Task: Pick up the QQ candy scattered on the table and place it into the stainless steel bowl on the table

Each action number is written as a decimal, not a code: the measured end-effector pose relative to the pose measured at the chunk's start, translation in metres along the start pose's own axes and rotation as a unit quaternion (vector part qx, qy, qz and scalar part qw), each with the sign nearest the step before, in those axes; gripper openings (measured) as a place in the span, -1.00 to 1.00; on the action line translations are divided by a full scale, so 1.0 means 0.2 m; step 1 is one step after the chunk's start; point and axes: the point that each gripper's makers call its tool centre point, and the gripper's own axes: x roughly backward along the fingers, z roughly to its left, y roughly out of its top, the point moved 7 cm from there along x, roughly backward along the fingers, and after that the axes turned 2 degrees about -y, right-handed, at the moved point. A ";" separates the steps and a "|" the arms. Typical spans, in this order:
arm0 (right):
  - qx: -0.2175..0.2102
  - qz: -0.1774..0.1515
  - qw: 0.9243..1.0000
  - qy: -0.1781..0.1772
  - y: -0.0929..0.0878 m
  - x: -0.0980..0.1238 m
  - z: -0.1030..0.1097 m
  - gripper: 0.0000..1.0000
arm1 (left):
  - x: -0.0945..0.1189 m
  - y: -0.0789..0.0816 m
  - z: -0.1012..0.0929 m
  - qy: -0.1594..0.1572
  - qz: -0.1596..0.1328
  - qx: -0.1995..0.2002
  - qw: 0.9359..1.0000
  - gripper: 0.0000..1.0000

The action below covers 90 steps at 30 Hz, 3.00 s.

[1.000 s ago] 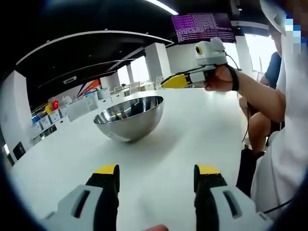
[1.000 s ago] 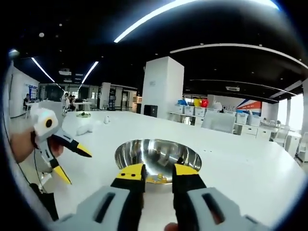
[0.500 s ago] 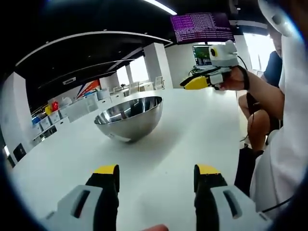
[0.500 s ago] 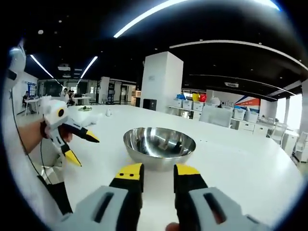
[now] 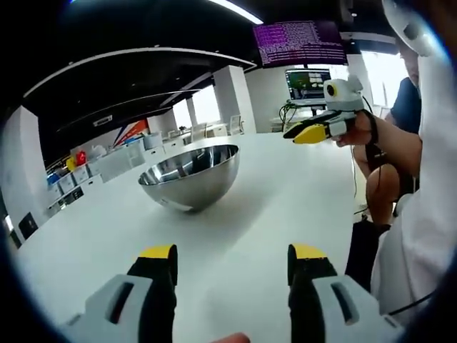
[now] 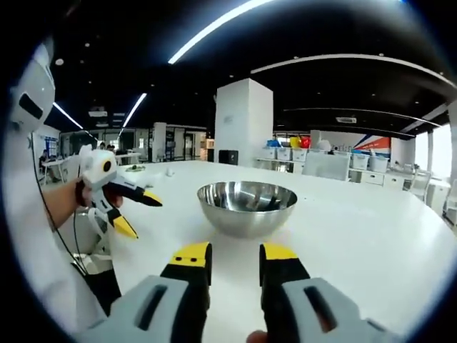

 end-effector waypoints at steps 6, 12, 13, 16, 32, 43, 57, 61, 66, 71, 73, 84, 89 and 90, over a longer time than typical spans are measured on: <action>0.026 0.014 1.000 0.002 0.01 -0.04 0.00 -0.44 | -0.01 0.03 0.02 -0.001 0.000 -0.005 1.000 0.29; 0.047 0.012 0.999 0.013 0.01 -0.11 -0.03 -0.41 | -0.03 0.06 0.12 0.014 -0.025 0.000 1.000 0.31; 0.048 0.009 0.999 0.015 0.01 -0.12 -0.04 -0.40 | -0.04 0.06 0.12 0.013 -0.026 -0.001 1.000 0.32; 0.050 0.007 0.998 0.024 -0.01 -0.16 -0.05 -0.36 | -0.08 0.04 0.15 0.006 -0.019 -0.011 1.000 0.34; 0.058 0.030 0.993 0.097 -0.10 -0.39 -0.11 -0.07 | -0.20 -0.03 0.38 -0.016 -0.019 -0.013 1.000 0.50; 0.064 0.059 0.989 0.119 -0.22 -0.50 -0.23 0.17 | -0.31 -0.11 0.49 -0.025 -0.002 -0.008 1.000 0.66; 0.055 0.043 0.984 0.161 -0.22 -0.61 -0.32 0.46 | -0.44 -0.05 0.54 -0.075 -0.034 0.005 0.997 0.91; 0.068 0.033 0.979 0.190 -0.19 -0.64 -0.30 0.68 | -0.48 -0.02 0.55 -0.094 -0.045 0.007 0.995 0.91; 0.069 0.036 0.976 0.201 -0.18 -0.70 -0.34 0.81 | -0.55 0.01 0.59 -0.125 -0.064 0.001 0.990 0.91; 0.074 0.006 0.968 0.238 -0.14 -0.73 -0.33 0.94 | -0.58 0.03 0.60 -0.133 -0.089 -0.020 0.987 0.91; 0.079 0.005 0.966 0.246 -0.13 -0.73 -0.32 0.94 | -0.59 0.03 0.61 -0.132 -0.096 -0.016 0.987 0.91; 0.085 0.002 0.962 0.259 -0.12 -0.79 -0.33 0.94 | -0.66 0.06 0.58 -0.151 -0.101 -0.025 0.983 0.91; 0.083 0.001 0.961 0.262 -0.13 -0.82 -0.32 0.94 | -0.70 0.06 0.59 -0.150 -0.098 -0.025 0.984 0.91; 0.082 0.000 0.962 0.260 -0.12 -0.83 -0.32 0.94 | -0.70 0.07 0.60 -0.148 -0.098 -0.025 0.984 0.91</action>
